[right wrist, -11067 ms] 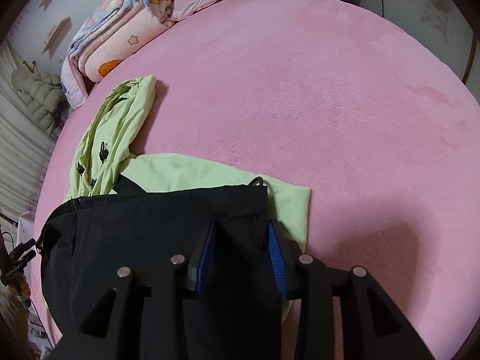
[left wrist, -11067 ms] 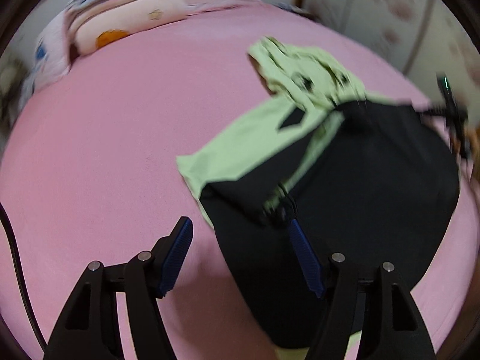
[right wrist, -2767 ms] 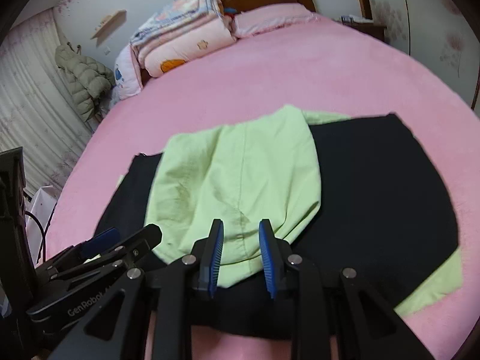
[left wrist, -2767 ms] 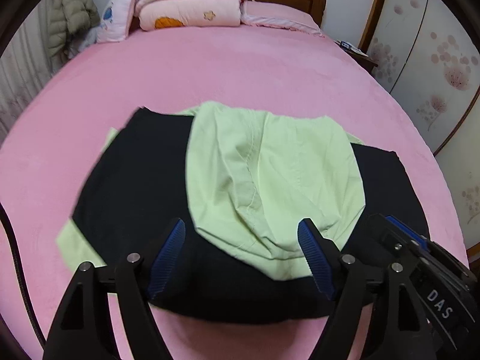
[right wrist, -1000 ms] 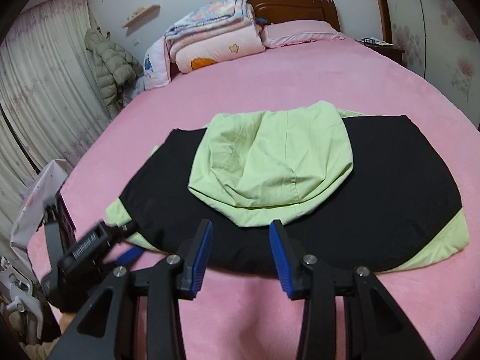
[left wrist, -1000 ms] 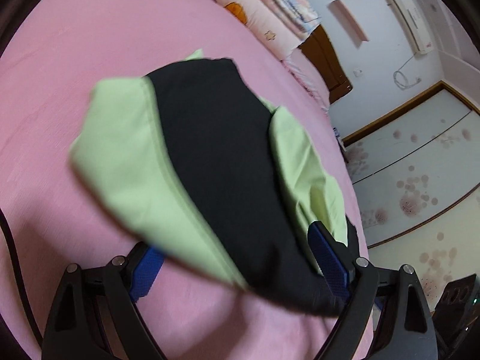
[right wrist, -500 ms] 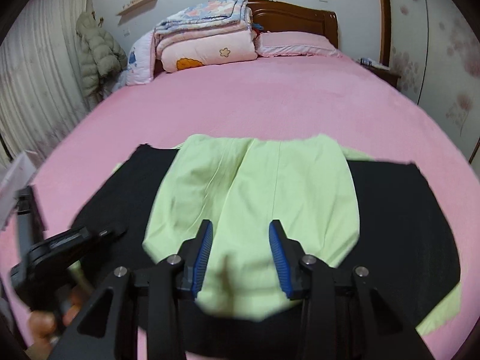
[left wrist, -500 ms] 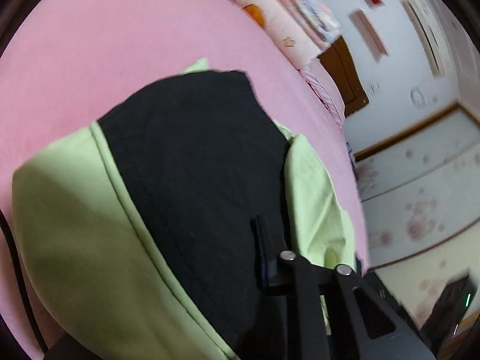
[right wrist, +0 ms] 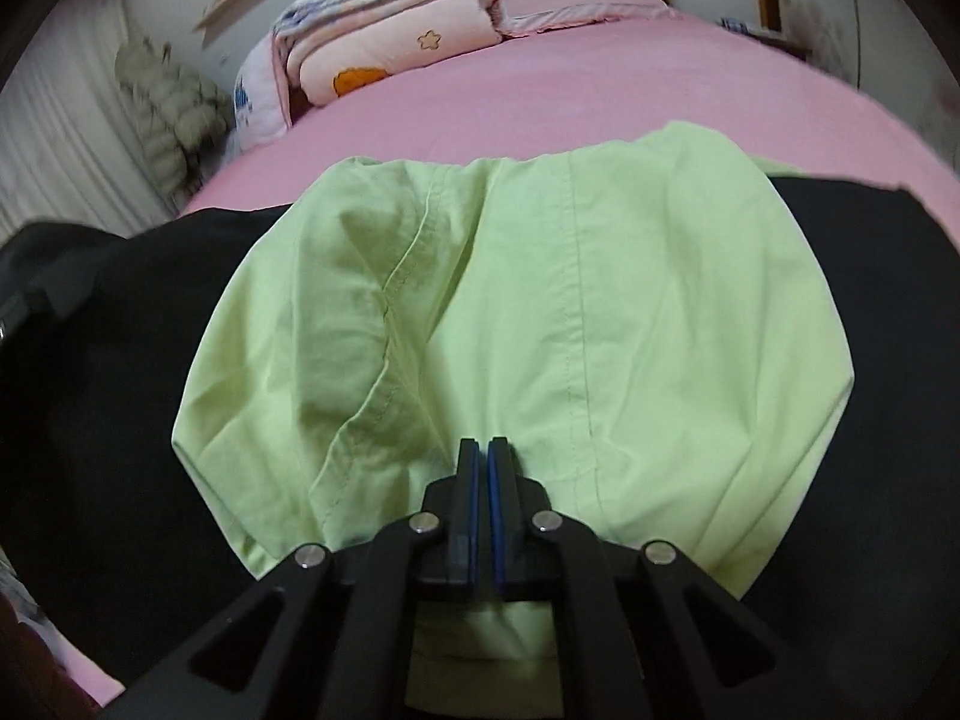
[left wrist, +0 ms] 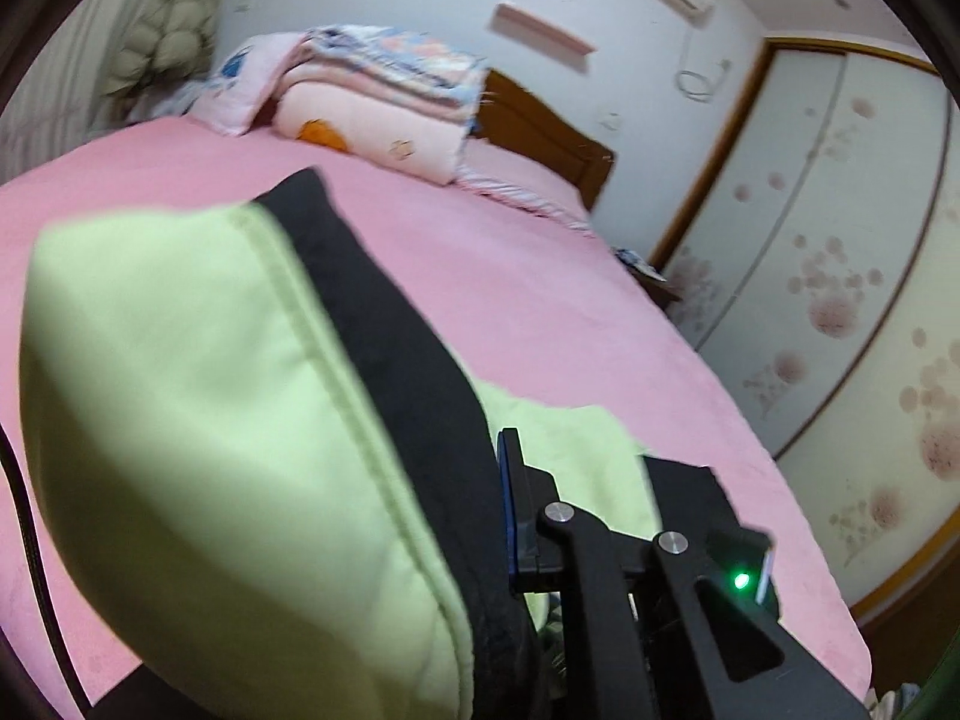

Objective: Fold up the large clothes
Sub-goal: 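Grasp the bundle edge with both tools and fold it over lengthwise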

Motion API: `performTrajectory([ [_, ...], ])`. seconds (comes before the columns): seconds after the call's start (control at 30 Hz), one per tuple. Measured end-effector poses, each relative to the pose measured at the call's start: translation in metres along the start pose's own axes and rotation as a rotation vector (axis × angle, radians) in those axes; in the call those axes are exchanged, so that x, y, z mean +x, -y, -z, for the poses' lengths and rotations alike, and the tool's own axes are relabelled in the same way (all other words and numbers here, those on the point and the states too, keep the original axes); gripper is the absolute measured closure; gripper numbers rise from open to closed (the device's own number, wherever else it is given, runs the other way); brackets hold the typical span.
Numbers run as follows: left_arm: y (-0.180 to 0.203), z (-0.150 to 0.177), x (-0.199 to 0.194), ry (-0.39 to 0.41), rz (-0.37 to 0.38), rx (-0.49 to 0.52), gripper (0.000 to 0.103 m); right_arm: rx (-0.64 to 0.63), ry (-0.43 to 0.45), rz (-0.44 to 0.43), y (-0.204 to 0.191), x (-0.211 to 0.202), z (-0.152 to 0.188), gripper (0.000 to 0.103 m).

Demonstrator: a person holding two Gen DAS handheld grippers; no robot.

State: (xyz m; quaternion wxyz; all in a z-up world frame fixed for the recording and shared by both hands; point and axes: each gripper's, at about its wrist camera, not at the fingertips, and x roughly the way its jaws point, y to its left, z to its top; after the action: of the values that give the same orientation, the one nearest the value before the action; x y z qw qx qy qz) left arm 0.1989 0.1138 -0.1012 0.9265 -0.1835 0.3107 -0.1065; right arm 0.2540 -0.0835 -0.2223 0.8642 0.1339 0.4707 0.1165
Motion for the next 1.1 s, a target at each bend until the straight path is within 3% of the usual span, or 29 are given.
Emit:
performTrajectory([
  [0.17,0.060,-0.004,0.011,-0.010,0.068,0.159,0.097,0.142,0.013,-0.119,0.027,-0.019,0.014,0.100],
  [0.3,0.113,0.011,0.027,-0.067,0.148,0.296,0.097,0.305,0.028,-0.216,0.059,-0.042,0.031,0.100],
  [0.37,0.140,0.025,0.038,-0.113,0.200,0.361,0.096,0.357,0.039,-0.223,0.076,-0.060,0.043,0.100],
  [0.5,0.179,0.061,0.063,-0.209,0.238,0.473,0.095,0.395,0.060,-0.135,0.108,-0.102,0.065,0.100],
  [0.67,0.201,0.119,0.107,-0.401,0.201,0.563,0.093,0.376,0.050,0.069,0.142,-0.145,0.080,0.100],
  [0.77,0.200,0.138,0.116,-0.432,0.168,0.587,0.093,0.365,0.036,0.182,0.156,-0.156,0.083,0.097],
  [0.9,0.195,0.138,0.113,-0.441,0.162,0.573,0.093,0.412,0.069,0.202,0.176,-0.172,0.081,0.097],
  [1.0,0.205,0.142,0.112,-0.444,0.147,0.586,0.092,0.443,0.087,0.157,0.185,-0.179,0.074,0.097],
  [1.07,0.209,0.140,0.111,-0.441,0.141,0.580,0.083,0.461,0.102,0.122,0.188,-0.186,0.067,0.095],
  [1.1,0.209,0.139,0.109,-0.444,0.147,0.562,0.081,0.462,0.115,0.109,0.189,-0.190,0.063,0.089],
])
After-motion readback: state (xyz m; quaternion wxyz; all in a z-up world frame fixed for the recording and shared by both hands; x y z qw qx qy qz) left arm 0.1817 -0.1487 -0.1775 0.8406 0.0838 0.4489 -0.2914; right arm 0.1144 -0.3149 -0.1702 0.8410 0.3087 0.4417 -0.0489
